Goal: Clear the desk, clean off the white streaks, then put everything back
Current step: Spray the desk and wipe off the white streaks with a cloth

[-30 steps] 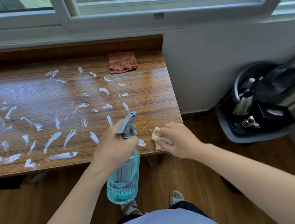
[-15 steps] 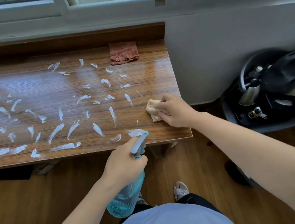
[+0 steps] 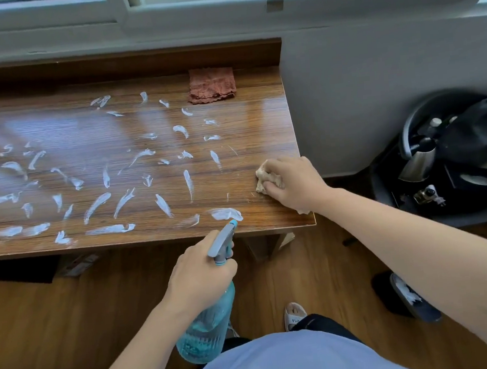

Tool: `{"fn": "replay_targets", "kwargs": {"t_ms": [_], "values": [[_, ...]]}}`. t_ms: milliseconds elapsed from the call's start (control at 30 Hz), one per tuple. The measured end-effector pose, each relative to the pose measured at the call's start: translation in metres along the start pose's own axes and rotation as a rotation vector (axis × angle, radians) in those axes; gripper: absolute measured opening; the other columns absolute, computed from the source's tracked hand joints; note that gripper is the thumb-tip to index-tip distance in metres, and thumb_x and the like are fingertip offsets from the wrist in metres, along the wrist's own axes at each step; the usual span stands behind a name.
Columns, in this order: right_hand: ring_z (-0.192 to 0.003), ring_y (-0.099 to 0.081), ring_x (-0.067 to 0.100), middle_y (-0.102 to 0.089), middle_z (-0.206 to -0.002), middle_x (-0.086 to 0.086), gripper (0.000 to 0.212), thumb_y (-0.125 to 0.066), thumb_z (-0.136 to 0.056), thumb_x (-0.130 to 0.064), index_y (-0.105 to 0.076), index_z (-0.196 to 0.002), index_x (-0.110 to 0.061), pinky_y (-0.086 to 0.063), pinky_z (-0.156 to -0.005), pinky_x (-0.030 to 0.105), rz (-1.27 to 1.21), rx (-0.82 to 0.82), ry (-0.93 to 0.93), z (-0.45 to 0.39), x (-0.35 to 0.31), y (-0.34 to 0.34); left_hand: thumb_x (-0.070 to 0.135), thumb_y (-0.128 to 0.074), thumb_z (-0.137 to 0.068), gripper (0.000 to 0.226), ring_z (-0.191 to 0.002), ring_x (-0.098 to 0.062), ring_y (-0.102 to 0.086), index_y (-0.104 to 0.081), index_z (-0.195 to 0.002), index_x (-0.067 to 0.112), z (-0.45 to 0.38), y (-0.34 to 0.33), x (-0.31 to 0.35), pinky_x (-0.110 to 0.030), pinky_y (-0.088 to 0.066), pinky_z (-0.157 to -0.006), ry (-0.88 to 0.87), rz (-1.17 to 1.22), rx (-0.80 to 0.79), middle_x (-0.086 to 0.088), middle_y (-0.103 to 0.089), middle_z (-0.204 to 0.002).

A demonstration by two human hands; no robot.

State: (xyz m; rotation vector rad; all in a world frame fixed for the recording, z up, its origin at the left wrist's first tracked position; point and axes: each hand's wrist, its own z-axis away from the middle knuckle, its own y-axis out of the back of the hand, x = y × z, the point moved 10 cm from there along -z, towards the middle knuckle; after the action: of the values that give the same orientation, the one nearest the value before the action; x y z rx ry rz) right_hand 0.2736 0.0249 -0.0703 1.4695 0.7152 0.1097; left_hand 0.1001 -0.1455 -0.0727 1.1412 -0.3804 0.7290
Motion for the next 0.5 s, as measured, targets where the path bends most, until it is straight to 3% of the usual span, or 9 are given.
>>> {"fn": "replay_targets", "kwargs": {"t_ms": [67, 200, 300, 400, 500], "values": [[-0.086, -0.058, 0.016, -0.063, -0.098, -0.009, 0.020, -0.058, -0.095, -0.044, -0.060, -0.104, -0.026, -0.050, -0.079, 0.040, -0.015, 0.000, 0.070, 0.020, -0.019, -0.010, 0.016, -0.064, -0.093, 0.021, -0.062, -0.016, -0.058, -0.056, -0.103, 0.033, 0.000, 0.013, -0.004, -0.030, -0.048, -0.057, 0.012, 0.074, 0.046, 0.006, -0.061, -0.075], [-0.079, -0.052, 0.018, -0.057, -0.090, -0.006, 0.021, -0.057, -0.097, -0.041, -0.061, -0.106, -0.023, -0.044, -0.069, 0.037, 0.018, -0.086, 0.248, 0.052, -0.050, -0.031, 0.010, -0.061, -0.087, 0.027, -0.050, -0.011, -0.044, -0.058, -0.098, 0.034, -0.003, 0.039, 0.000, -0.032, -0.039, -0.054, -0.017, 0.152, 0.122, 0.014, -0.050, -0.057], [-0.090, -0.058, 0.025, -0.062, -0.098, 0.000, 0.027, -0.060, -0.096, -0.041, -0.064, -0.116, -0.024, -0.047, -0.078, 0.039, -0.009, 0.071, 0.004, 0.012, -0.013, -0.008, 0.009, -0.061, -0.089, 0.028, -0.050, -0.011, -0.044, -0.059, -0.103, 0.034, -0.005, 0.053, 0.010, -0.028, -0.038, -0.051, -0.053, 0.150, 0.146, 0.010, -0.046, -0.058], [-0.097, -0.058, 0.024, -0.062, -0.103, 0.000, 0.022, -0.058, -0.096, -0.041, -0.063, -0.113, -0.028, -0.045, -0.082, 0.040, 0.027, 0.171, -0.291, -0.018, 0.018, 0.000, 0.007, -0.060, -0.090, 0.029, -0.047, -0.010, -0.044, -0.058, -0.102, 0.033, -0.010, 0.062, 0.015, -0.019, -0.034, -0.046, -0.071, 0.158, 0.156, 0.010, -0.046, -0.054], [-0.091, -0.056, 0.021, -0.059, -0.097, -0.007, 0.016, -0.058, -0.092, -0.041, -0.062, -0.105, -0.032, -0.045, -0.077, 0.037, -0.041, 0.110, -0.131, -0.004, -0.021, -0.017, 0.006, -0.060, -0.089, 0.028, -0.044, -0.009, -0.042, -0.059, -0.101, 0.032, -0.015, 0.066, 0.014, -0.024, -0.035, -0.047, -0.074, 0.165, 0.147, 0.010, -0.045, -0.052]]}}
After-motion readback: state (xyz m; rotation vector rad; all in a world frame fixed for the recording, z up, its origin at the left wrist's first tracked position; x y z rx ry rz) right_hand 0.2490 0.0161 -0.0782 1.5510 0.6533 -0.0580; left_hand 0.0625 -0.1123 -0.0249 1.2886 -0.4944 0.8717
